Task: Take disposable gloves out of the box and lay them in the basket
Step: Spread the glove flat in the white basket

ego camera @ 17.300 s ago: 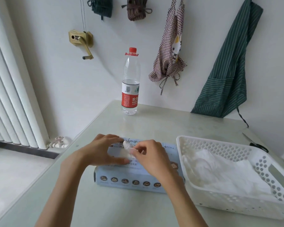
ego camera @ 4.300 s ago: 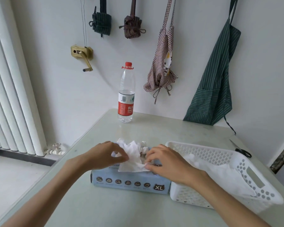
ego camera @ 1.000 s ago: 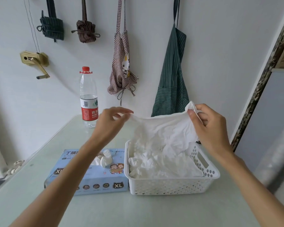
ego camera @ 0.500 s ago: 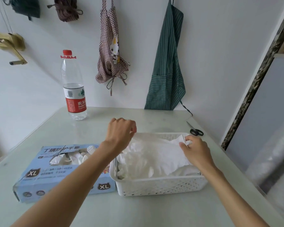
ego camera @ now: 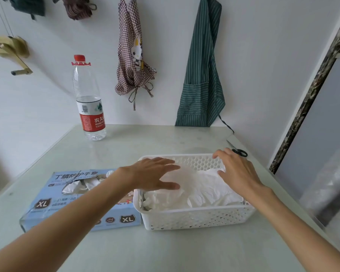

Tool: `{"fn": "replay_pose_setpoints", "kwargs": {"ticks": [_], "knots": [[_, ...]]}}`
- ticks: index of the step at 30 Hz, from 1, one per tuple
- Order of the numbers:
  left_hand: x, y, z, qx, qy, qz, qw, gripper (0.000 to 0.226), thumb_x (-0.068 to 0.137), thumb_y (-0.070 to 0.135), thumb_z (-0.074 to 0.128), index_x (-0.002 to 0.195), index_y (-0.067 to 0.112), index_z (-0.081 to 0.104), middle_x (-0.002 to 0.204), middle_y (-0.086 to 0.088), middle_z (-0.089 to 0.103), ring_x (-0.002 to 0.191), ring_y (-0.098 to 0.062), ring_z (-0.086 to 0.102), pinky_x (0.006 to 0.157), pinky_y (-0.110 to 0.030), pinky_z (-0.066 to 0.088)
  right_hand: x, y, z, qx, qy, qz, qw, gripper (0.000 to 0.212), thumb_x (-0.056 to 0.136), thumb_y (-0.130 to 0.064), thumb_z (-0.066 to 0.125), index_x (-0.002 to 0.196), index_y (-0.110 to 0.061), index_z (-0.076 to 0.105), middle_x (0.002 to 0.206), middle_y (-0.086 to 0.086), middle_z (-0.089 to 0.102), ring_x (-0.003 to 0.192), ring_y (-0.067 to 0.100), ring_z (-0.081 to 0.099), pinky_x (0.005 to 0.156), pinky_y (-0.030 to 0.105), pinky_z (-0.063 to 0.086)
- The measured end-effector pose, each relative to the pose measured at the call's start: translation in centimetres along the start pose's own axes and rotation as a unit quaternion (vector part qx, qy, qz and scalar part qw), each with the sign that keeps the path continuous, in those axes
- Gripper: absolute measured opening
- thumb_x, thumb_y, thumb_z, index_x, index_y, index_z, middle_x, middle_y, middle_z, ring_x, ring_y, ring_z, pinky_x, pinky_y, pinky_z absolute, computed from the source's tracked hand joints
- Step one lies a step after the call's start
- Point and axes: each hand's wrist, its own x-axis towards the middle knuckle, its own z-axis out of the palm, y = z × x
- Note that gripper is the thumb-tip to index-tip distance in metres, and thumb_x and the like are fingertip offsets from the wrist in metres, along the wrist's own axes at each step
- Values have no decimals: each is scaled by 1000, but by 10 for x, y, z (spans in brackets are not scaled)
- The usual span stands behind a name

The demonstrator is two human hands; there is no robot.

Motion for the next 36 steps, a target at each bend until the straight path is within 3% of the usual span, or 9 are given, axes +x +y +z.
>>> {"fn": "replay_pose_setpoints", "kwargs": {"ticks": [3, 5, 7, 12, 15, 19, 23, 28, 36], "knots": [[-2, -3, 4, 60, -88, -25, 994, 87, 88, 70, 31, 152, 24, -7, 160, 3, -10, 147, -13, -7, 119, -37, -2, 2, 0, -1, 104, -167, -58, 979, 42, 88, -40, 64, 127, -32, 50, 113, -13, 44, 93, 0, 47, 83, 24, 36], [-1, -1, 5, 98, -122, -29, 987, 91, 87, 71, 29, 151, 20, -13, 159, 2, -15, 146, -12, -11, 117, -35, -8, 5, 2, 0, 74, -320, -47, 943, 63, 83, -57, 62, 138, -36, 39, 128, -9, 39, 114, 6, 45, 97, 29, 36], [1, 1, 4, 120, -144, -33, 982, 92, 87, 72, 26, 151, 19, -13, 159, 3, -13, 146, -11, -9, 117, -33, -9, 9, 5, 1, 43, -380, -34, 923, 74, 80, -62, 61, 143, -37, 31, 135, -4, 35, 125, 15, 41, 104, 31, 36], [5, 1, 10, 154, -192, -67, 967, 94, 84, 77, 22, 151, 20, -11, 159, 5, -11, 147, -11, -7, 119, -37, -9, 10, 6, 6, 40, -375, -34, 926, 77, 80, -56, 66, 145, -33, 32, 132, -3, 38, 123, 16, 43, 105, 33, 38], [4, 4, 2, 130, -151, -51, 979, 97, 81, 79, 26, 153, 18, 1, 161, 2, 3, 147, -15, 5, 120, -40, -2, 8, 6, -2, 55, -346, -37, 936, 68, 81, -51, 68, 140, -32, 38, 128, -7, 41, 112, 10, 44, 100, 28, 38], [-9, -3, -21, 104, -77, -8, 991, 89, 83, 75, 35, 152, 24, 12, 159, 3, 14, 146, -18, 16, 118, -39, 12, 5, 2, -28, 105, -250, -73, 960, 32, 77, -36, 77, 106, -34, 62, 108, -12, 57, 97, 7, 55, 85, 23, 46], [-15, -10, -22, 128, -164, -36, 977, 83, 85, 71, 37, 152, 33, 6, 160, 5, 11, 147, -16, 8, 119, -42, 2, -3, -27, -33, 235, -321, -95, 912, 13, 77, -28, 78, 88, -26, 72, 88, -9, 68, 86, 8, 65, 81, 22, 51], [-8, -5, -15, 157, -177, -47, 970, 84, 85, 71, 39, 152, 30, 11, 155, 1, 28, 146, -17, 13, 118, -43, -1, -5, -54, -13, 222, -350, -109, 904, 14, 81, -28, 74, 93, -21, 74, 93, -9, 71, 72, -6, 59, 67, 11, 44], [-62, -28, -31, -36, 71, -76, 994, 51, 94, 46, 50, 142, 33, 37, 148, 10, 39, 138, -12, 32, 114, -33, 22, -3, -66, -26, 287, -283, -84, 911, 4, 81, -28, 75, 84, -26, 73, 83, -8, 70, 67, -1, 61, 65, 10, 46]]}}
